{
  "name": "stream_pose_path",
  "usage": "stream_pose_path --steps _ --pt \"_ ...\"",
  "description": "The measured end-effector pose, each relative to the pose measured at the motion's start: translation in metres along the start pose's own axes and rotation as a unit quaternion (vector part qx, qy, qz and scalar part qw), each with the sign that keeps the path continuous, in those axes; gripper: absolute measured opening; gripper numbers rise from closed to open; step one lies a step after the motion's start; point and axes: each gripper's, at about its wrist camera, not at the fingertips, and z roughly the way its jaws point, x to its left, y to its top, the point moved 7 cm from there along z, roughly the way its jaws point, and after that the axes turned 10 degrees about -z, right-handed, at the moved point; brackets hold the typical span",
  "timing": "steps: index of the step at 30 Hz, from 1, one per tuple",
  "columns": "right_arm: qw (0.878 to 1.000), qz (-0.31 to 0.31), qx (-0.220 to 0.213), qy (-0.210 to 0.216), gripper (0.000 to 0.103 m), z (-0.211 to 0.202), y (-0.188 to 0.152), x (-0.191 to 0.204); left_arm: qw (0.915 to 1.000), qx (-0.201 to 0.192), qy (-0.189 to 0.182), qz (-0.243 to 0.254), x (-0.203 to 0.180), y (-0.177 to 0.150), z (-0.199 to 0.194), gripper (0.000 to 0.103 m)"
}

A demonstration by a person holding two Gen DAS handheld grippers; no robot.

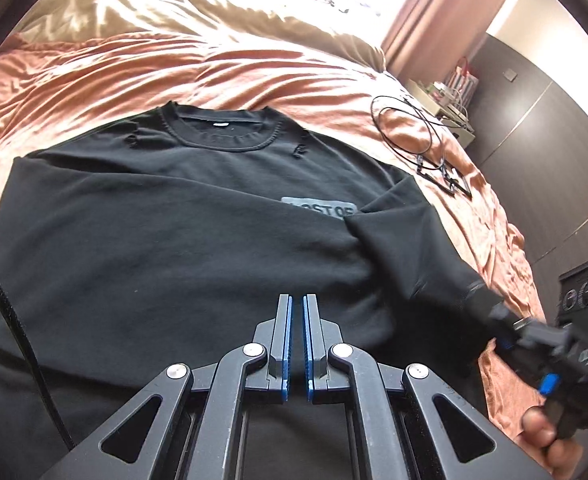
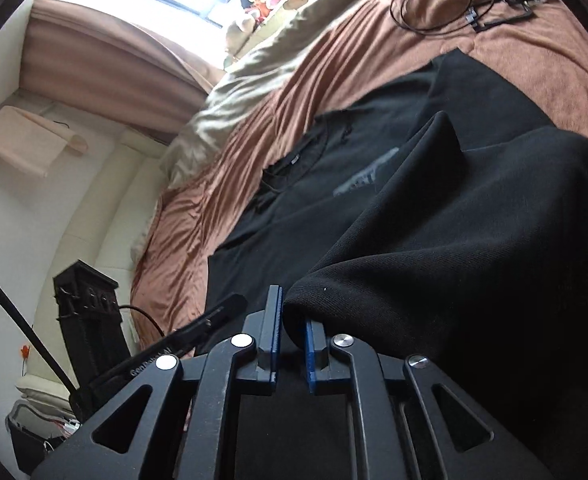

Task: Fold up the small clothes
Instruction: 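Lift the held sleeve and fold it across the body, open right gripper, then move the left tool to the cuff of the folded sleeve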

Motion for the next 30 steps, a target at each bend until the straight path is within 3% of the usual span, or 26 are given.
stream_pose_path --steps 2,3,7,10,18,23,30 --pt "1.000 0.014 0.004 0.006 0.061 -0.005 -0.001 0.000 1.0000 0.001 0.002 0.003 0.000 0.000 -0.002 0.005" --pt "1.000 0.016 -0.002 0.005 0.066 -0.011 0.002 -0.001 1.0000 0.000 0.004 0.006 -0.001 0.000 -0.004 0.005" --pt "1.000 0.010 -0.009 0.003 0.067 -0.040 0.011 -0.003 0.9999 -0.006 0.002 0.016 -0.009 0.001 -0.014 0.005" --pt "0.999 0.009 -0.016 -0.030 0.067 -0.064 0.013 -0.018 0.9995 -0.011 -0.002 0.028 -0.023 0.002 -0.019 0.005" --pt "0.996 0.043 -0.039 -0.070 0.067 -0.125 0.007 -0.056 0.9974 -0.006 -0.024 0.068 -0.083 -0.011 -0.016 0.006" --pt "0.993 0.058 -0.047 -0.092 0.067 -0.159 -0.004 -0.092 0.9937 0.014 -0.042 0.103 -0.134 -0.031 0.000 0.006" --pt "0.990 0.090 -0.056 -0.097 0.067 -0.189 -0.017 -0.106 0.9867 0.054 -0.053 0.143 -0.186 -0.068 0.035 0.006"
